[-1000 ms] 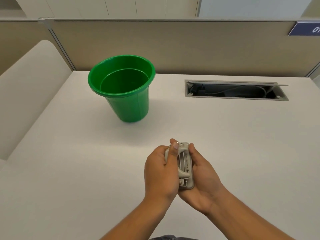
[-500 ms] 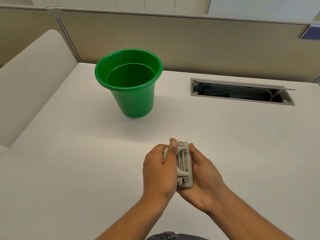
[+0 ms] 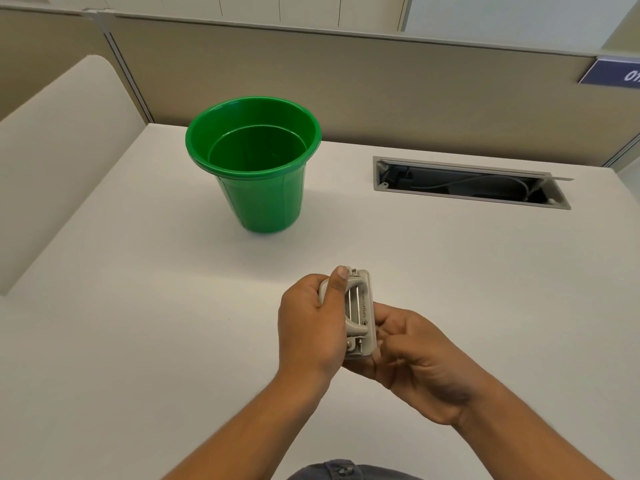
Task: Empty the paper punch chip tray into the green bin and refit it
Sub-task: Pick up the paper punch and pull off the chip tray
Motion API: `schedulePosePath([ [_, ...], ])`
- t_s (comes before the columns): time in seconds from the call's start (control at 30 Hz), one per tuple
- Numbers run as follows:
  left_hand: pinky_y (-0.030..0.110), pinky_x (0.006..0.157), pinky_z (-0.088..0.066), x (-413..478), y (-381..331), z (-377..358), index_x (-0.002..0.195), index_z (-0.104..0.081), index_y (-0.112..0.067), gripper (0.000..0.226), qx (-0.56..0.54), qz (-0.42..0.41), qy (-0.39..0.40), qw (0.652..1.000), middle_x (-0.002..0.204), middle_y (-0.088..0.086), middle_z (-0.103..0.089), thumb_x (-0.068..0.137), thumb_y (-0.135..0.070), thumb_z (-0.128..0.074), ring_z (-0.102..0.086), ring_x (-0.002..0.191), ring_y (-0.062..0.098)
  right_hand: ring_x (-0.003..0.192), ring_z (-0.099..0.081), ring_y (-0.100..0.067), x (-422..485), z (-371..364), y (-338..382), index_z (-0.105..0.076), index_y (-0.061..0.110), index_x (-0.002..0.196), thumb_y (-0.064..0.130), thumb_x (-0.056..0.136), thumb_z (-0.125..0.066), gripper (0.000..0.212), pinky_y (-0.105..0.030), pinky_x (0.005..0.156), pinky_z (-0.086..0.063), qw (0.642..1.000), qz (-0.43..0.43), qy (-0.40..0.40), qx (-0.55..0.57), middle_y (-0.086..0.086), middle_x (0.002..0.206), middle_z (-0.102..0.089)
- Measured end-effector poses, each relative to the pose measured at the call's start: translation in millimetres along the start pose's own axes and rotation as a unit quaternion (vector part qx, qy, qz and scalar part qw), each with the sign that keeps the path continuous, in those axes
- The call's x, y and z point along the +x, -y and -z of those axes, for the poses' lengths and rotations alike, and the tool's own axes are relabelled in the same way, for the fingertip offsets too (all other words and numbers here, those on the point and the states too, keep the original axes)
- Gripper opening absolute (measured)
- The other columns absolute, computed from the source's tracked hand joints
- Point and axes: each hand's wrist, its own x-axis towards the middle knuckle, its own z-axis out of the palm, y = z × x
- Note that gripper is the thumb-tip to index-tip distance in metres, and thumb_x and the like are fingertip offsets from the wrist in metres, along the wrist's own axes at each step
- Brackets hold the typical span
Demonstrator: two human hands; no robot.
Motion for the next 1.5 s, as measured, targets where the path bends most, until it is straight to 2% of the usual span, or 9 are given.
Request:
schedulePosePath([
  [0.17,0.034,0.052,-0.051,-4.8,-3.1,1.9,0.062,-0.061,-0.016,0.044,-0.005,-0.013,-0.002,1.0,0.051,-0.011,-0.061,0.086,-0.053,-0.057,-0.054,0.047,0.007,0.109,-0.062,-0.033,-0.1,-3.4,1.3,-0.062,0.0,0.123,-0.018,0.07,-0.039,0.06,-0.043,0.101,-0.048,0.999,-0.004,0.001,-0.037,-0.024,0.117,-0.066],
  [0.33,0.025,0.049,-0.046,-7.8,-4.6,7.1,0.063,-0.062,-0.017,0.04,-0.02,-0.011,-0.009,1.0,0.05,-0.012,-0.062,0.09,-0.047,-0.059,-0.054,0.045,0.003,0.107,-0.063,-0.03,1.1,-8.0,-0.6,-0.063,0.002,0.123,-0.004,0.078,-0.055,0.046,-0.039,0.097,-0.05,0.999,0.0,-0.009,-0.049,-0.02,0.117,-0.068],
  [0.47,0.033,0.053,-0.053,-13.1,-5.8,8.4,0.071,-0.067,-0.013,0.04,-0.051,0.001,-0.003,0.999,0.062,0.0,-0.069,0.088,-0.048,-0.059,-0.061,0.052,0.009,0.097,-0.065,-0.024,9.4,-12.2,-6.8,-0.061,0.006,0.128,0.032,0.091,-0.047,0.047,-0.037,0.085,-0.053,0.996,0.003,-0.044,0.075,-0.016,0.116,-0.066],
  [0.57,0.032,0.058,-0.056,-19.6,-5.4,6.3,0.073,-0.069,-0.016,0.038,-0.062,-0.003,-0.001,0.998,0.065,-0.003,-0.071,0.088,-0.049,-0.06,-0.065,0.058,0.01,0.093,-0.07,-0.02,18.4,-18.1,-13.9,-0.07,0.016,0.117,0.051,0.093,-0.045,0.049,-0.033,0.072,-0.058,0.986,0.01,-0.115,0.117,-0.008,0.11,-0.073],
  [0.73,0.033,0.062,-0.059,-21.2,-6.0,8.8,0.076,-0.071,-0.017,0.032,-0.089,0.005,0.003,0.996,0.073,0.001,-0.075,0.091,-0.043,-0.061,-0.071,0.066,0.014,0.095,-0.07,-0.021,24.2,-24.0,-21.4,-0.073,0.017,0.112,0.052,0.093,-0.046,0.048,-0.033,0.074,-0.056,0.973,0.02,-0.181,0.142,-0.008,0.108,-0.074],
  [1.0,0.025,0.061,-0.055,-19.7,-10.6,18.4,0.09,-0.076,-0.017,0.036,-0.217,0.076,0.087,0.969,0.08,0.001,-0.076,0.084,-0.049,-0.06,-0.069,0.074,0.013,0.084,-0.071,-0.018,22.4,-22.8,-15.4,-0.078,0.017,0.101,0.051,0.094,-0.043,0.049,-0.031,0.073,-0.057,0.959,0.021,-0.185,0.216,-0.006,0.094,-0.075],
  [1.17,0.046,0.088,-0.049,-16.1,-9.8,22.6,0.103,-0.075,-0.017,0.043,-0.277,0.133,0.116,0.944,0.099,0.008,-0.076,0.084,-0.052,-0.059,-0.07,0.091,0.024,0.09,-0.073,-0.023,19.6,-25.4,-9.0,-0.077,0.01,0.104,0.049,0.094,-0.043,0.052,-0.035,0.081,-0.059,0.946,0.002,-0.18,0.268,-0.01,0.102,-0.076],
  [1.37,0.035,0.077,-0.059,-13.6,-7.9,24.0,0.097,-0.078,-0.018,0.039,-0.368,0.196,0.122,0.901,0.102,0.008,-0.078,0.089,-0.049,-0.057,-0.073,0.097,0.024,0.116,-0.06,-0.027,16.4,-29.0,-2.8,-0.061,0.01,0.13,0.046,0.096,-0.043,0.052,-0.04,0.095,-0.048,0.937,-0.012,-0.191,0.291,-0.012,0.133,-0.063],
  [1.5,0.041,0.087,-0.056,-12.7,-7.5,25.9,0.112,-0.074,-0.012,0.046,-0.424,0.234,0.134,0.864,0.115,0.013,-0.074,0.089,-0.048,-0.056,-0.071,0.103,0.028,0.118,-0.058,-0.028,15.4,-31.7,-0.1,-0.061,0.011,0.13,0.044,0.095,-0.045,0.051,-0.042,0.098,-0.047,0.932,-0.013,-0.188,0.309,-0.012,0.133,-0.063],
])
